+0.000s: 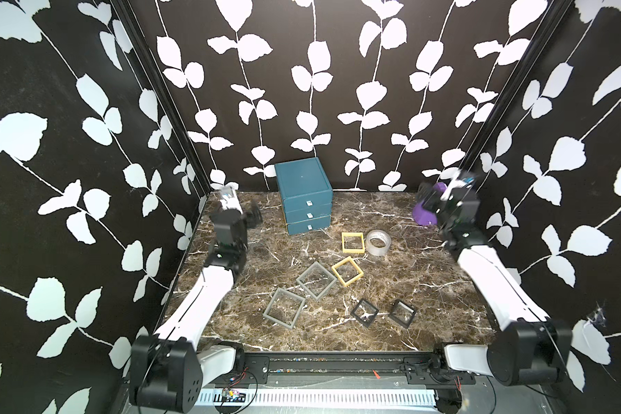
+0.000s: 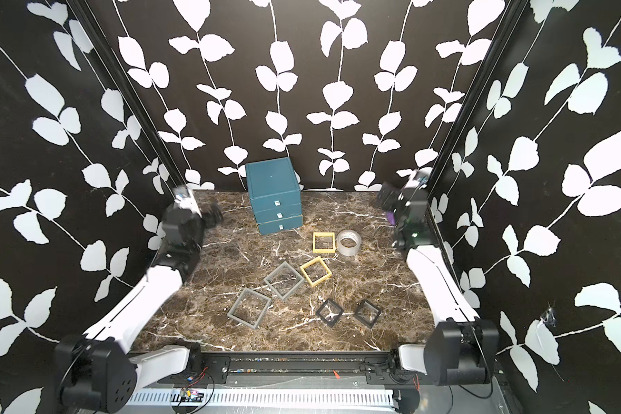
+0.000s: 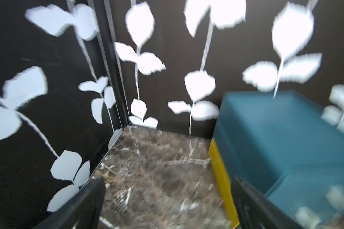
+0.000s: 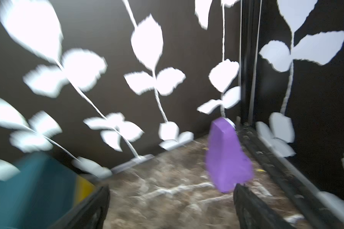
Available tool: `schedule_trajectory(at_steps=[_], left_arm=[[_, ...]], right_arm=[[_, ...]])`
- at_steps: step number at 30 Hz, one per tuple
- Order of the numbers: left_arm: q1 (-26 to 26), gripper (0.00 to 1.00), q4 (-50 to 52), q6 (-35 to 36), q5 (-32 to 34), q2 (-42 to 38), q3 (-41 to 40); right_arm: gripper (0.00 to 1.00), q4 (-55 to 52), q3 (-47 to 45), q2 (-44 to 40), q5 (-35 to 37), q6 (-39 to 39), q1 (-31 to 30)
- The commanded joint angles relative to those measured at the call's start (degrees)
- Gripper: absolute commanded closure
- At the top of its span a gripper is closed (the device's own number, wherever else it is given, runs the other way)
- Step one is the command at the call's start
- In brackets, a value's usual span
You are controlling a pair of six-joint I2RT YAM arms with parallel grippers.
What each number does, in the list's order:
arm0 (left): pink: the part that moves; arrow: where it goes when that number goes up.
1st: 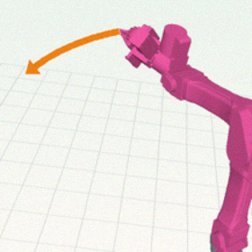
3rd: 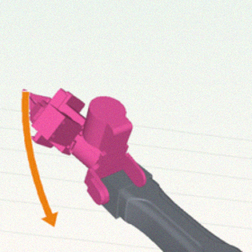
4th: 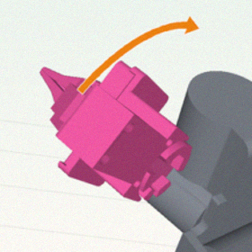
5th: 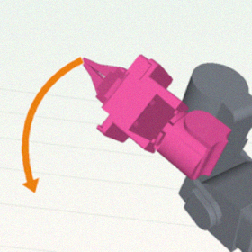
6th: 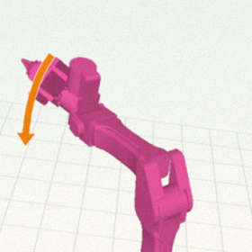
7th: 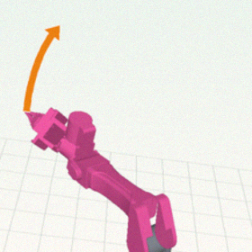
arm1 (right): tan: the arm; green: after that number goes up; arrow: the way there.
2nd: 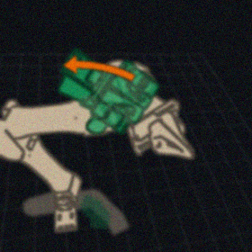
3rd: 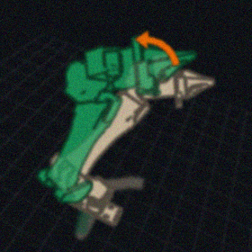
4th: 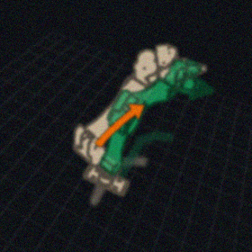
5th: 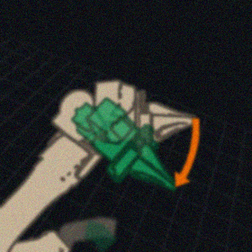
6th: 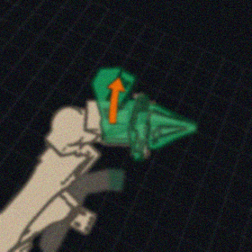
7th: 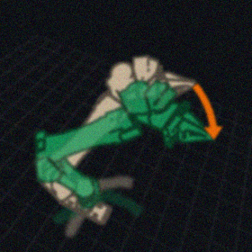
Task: Place the brooch boxes into the drawer by color
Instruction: Open the drawer in the storage box.
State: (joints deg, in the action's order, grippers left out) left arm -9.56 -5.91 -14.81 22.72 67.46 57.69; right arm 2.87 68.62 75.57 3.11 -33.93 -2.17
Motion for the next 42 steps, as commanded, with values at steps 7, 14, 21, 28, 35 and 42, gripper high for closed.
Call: schedule_trajectory(at_steps=[7, 14, 21, 28, 35, 42], left_arm=[[6.63, 0.08, 28.11, -24.71, -29.49, 15.42, 22.17], [3.73, 0.31, 30.09, -23.64, -42.17, 28.68, 34.03], [0.74, 0.31, 29.44, -21.59, -45.98, 36.43, 40.35], [0.47, 0.33, 30.68, -20.41, -46.18, 40.71, 43.83], [0.33, 0.48, 31.88, -18.83, -46.13, 42.67, 44.96], [0.33, 0.56, 32.93, -17.54, -46.69, 43.01, 44.36]], right_arm=[[0.18, -19.83, 12.74, 14.77, -16.92, -28.05, -10.52], [0.33, -5.63, 16.31, 25.47, -23.49, -43.25, -20.03], [0.37, 3.44, 22.38, 34.53, -25.76, -52.51, -25.17], [0.43, 7.41, 26.83, 40.09, -26.34, -57.55, -27.90], [0.51, 9.33, 28.70, 42.93, -26.50, -60.25, -30.14], [0.59, 10.47, 29.10, 44.67, -25.66, -61.50, -31.02]])
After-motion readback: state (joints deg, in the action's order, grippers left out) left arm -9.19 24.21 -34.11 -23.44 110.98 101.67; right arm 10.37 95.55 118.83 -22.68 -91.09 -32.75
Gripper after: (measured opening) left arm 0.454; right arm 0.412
